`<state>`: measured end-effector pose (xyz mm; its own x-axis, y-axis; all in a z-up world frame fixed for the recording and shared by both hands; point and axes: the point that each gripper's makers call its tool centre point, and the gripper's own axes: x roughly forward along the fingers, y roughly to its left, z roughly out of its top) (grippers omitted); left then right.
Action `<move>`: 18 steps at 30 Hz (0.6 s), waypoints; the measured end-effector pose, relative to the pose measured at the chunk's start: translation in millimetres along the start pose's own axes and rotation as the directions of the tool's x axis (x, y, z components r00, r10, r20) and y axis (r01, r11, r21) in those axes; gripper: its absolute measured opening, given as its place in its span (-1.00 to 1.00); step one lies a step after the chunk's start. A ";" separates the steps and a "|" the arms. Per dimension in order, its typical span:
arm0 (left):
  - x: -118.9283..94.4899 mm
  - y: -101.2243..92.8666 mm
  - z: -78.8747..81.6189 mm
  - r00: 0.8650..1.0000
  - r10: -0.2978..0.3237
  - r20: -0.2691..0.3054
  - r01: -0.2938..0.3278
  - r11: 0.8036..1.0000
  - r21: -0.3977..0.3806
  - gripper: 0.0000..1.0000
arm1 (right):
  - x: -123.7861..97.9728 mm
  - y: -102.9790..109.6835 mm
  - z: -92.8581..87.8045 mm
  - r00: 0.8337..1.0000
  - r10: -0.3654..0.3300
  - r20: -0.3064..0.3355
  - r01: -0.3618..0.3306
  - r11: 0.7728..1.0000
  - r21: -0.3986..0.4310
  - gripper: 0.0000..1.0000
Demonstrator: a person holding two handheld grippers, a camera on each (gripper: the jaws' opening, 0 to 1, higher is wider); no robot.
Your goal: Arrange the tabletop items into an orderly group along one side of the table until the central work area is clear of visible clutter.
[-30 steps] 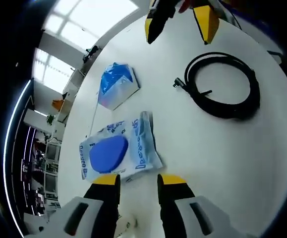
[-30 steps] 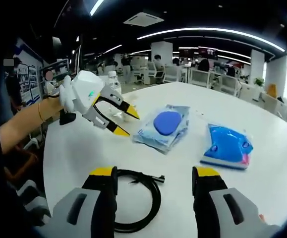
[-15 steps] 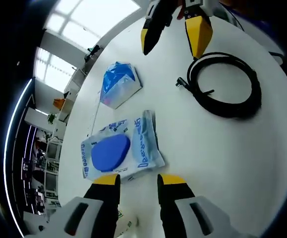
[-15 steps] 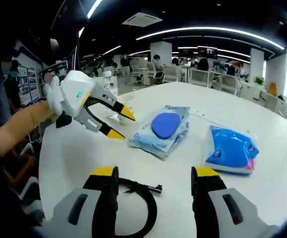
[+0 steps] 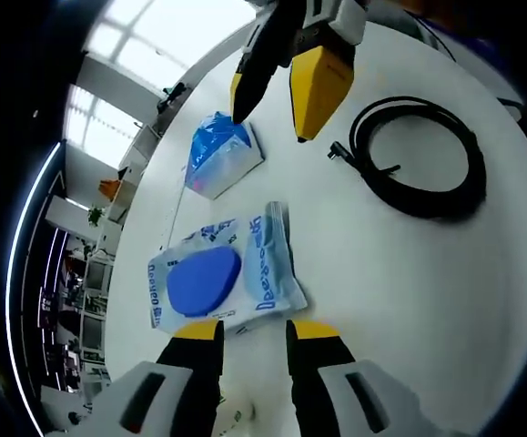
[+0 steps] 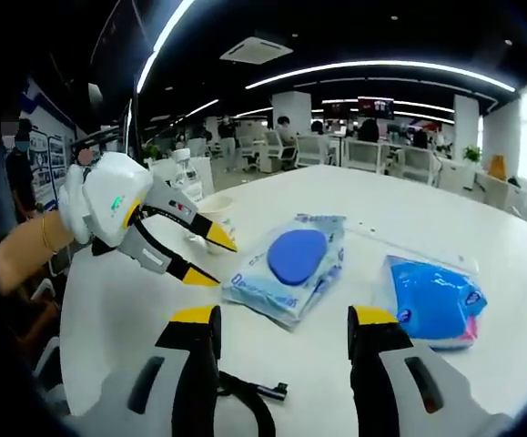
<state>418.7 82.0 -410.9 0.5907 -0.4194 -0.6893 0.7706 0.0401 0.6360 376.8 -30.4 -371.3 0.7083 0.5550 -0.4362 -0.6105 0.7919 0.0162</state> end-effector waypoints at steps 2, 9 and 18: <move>0.7 0.8 -2.0 1.000 0.002 -0.004 -0.002 1.000 0.000 -0.47 | 5.6 -0.7 -1.0 1.000 0.003 0.002 -0.003 1.000 0.018 0.01; 2.4 5.9 -2.5 1.000 0.023 -0.001 -0.023 1.000 -0.009 -0.50 | 24.5 -5.3 2.2 0.999 -0.008 0.032 0.006 0.998 0.059 -0.07; 10.6 5.5 -4.2 1.000 0.014 0.001 -0.014 1.000 -0.010 -0.50 | 49.0 -16.7 -8.7 0.999 -0.036 0.000 0.035 0.989 0.146 -0.04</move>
<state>430.2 81.6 -416.2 0.6014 -0.4201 -0.6796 0.7643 0.0549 0.6425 418.6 -18.6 -400.8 0.7299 0.5263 -0.4363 -0.5266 0.8398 0.1320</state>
